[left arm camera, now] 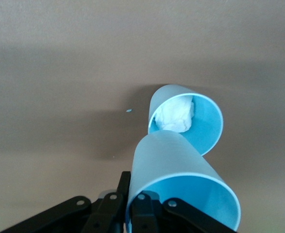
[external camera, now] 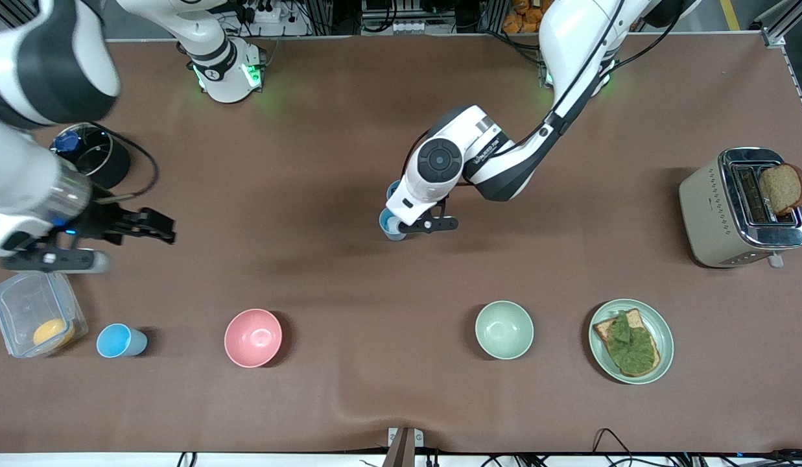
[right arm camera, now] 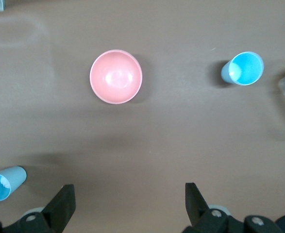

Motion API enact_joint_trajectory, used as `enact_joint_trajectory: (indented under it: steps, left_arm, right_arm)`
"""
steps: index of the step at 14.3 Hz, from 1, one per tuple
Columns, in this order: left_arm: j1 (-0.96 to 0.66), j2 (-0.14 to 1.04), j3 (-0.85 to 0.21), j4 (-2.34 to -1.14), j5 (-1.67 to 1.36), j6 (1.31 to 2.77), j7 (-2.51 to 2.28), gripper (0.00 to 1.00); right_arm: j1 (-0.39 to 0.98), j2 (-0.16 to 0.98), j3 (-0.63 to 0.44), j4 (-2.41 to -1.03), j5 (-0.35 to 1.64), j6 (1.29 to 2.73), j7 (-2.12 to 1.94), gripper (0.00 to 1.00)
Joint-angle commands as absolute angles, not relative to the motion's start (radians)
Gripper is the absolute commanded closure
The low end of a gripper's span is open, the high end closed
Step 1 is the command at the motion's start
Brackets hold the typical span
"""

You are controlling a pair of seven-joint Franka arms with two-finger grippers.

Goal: Stack blue cups with both arms
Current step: 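Lower the left gripper's cup into the tissue cup while the right gripper retracts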

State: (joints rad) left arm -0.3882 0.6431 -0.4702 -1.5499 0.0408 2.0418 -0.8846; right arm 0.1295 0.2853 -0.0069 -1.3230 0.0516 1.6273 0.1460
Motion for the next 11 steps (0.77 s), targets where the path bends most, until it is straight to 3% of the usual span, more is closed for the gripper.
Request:
enact_joint_trajectory:
  steps: [1,6,9,10,11]
  left_arm:
    - [-0.406,0.673,-0.462,-1.479,0.061,2.028,-0.911,1.0]
    - [-0.431,0.687,-0.442,-1.474,0.061,2.077,-0.92,1.0]
    - [-0.452,0.692,-0.425,-1.474,0.061,2.092,-0.931,1.0]
    - [-0.454,0.69,-0.423,-1.474,0.063,2.097,-0.936,0.96]
    - [-0.454,0.692,-0.417,-1.474,0.063,2.109,-0.939,0.17]
  right_arm:
    - [0.109,0.262,0.011,-1.308,0.057,1.548,0.13,0.0]
    - [0.023,0.224,0.008,-1.365,0.031,1.502,-0.052,0.0]
    - [-0.047,0.068,0.009,-1.618,0.031,1.653,-0.072,0.0]
    - [-0.054,0.022,0.015,-1.664,0.029,1.661,-0.072,0.0]
    - [-0.055,0.002,0.021,-1.677,0.019,1.654,-0.077,0.0]
